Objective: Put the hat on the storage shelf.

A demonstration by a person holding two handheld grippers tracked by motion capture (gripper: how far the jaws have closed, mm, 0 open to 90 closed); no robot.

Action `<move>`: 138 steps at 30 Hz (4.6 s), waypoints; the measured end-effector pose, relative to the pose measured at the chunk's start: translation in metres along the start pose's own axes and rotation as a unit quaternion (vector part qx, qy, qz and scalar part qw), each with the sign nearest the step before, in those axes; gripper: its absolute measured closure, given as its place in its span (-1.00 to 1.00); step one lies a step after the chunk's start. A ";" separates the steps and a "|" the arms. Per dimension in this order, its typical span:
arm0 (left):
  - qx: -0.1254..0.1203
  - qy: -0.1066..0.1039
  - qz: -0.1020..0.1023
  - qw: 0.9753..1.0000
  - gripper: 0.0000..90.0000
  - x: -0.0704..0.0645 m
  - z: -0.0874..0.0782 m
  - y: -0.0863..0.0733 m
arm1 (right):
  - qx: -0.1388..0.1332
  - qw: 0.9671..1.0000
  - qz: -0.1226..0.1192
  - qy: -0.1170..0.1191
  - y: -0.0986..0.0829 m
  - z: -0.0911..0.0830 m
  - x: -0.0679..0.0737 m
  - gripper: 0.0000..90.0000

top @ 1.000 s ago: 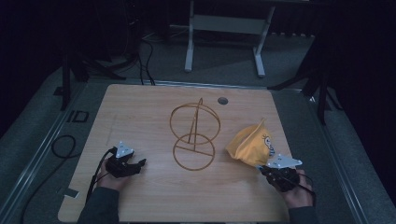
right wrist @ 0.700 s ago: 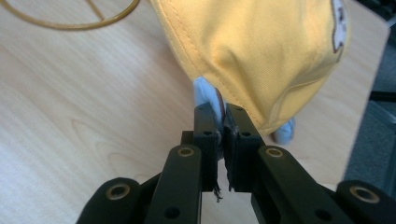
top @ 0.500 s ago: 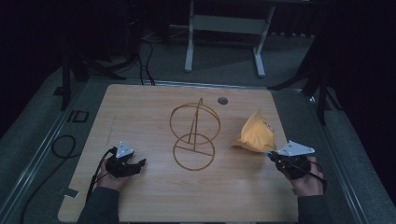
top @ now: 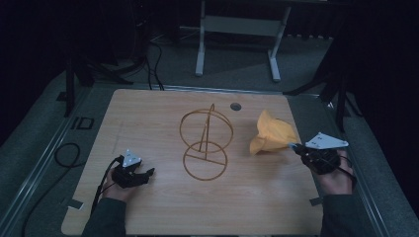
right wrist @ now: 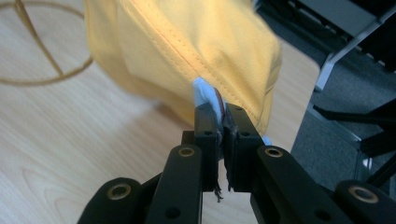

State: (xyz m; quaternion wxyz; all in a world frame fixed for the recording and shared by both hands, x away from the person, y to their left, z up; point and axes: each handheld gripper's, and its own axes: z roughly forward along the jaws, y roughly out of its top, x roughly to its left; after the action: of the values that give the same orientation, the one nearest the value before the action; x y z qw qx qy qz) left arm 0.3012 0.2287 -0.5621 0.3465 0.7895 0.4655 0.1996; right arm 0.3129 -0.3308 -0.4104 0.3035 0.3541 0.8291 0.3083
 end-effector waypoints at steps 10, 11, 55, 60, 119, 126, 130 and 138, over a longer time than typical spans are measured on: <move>0.001 0.000 0.001 1.000 -0.19 0.000 0.000 0.000 | -0.017 0.999 -0.013 -0.032 0.025 -0.024 -0.020 0.89; 0.001 0.000 0.000 1.000 -0.19 0.000 0.000 0.000 | -0.016 0.999 -0.017 -0.036 0.029 -0.027 -0.021 0.89; 0.000 0.000 0.001 1.000 -0.19 0.000 0.000 0.000 | 0.017 0.997 -0.019 0.068 0.008 -0.015 0.004 0.34; 0.000 0.000 0.001 1.000 -0.19 0.000 0.000 0.000 | 0.021 0.998 0.019 0.057 0.003 -0.012 -0.006 0.14; 0.000 0.000 0.000 1.000 -0.19 0.000 0.000 0.000 | 0.141 0.977 -0.078 0.139 -0.004 0.023 -0.022 0.85; 0.000 0.000 0.000 1.000 -0.19 0.000 0.000 0.000 | 0.127 0.979 -0.081 0.139 0.005 0.018 -0.022 0.87; 0.000 0.000 0.000 1.000 -0.19 0.000 0.000 0.000 | 0.123 0.979 -0.085 0.138 0.013 0.016 -0.021 0.87; 0.001 0.000 0.001 1.000 -0.19 0.000 0.000 0.000 | 0.114 0.979 -0.096 0.138 0.029 0.014 -0.018 0.87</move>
State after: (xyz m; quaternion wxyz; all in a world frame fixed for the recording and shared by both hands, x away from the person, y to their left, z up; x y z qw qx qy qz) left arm 0.3012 0.2288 -0.5620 0.3458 0.7901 0.4651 0.1996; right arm 0.3447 -0.3246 -0.3931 0.1721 0.2587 0.9230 0.2271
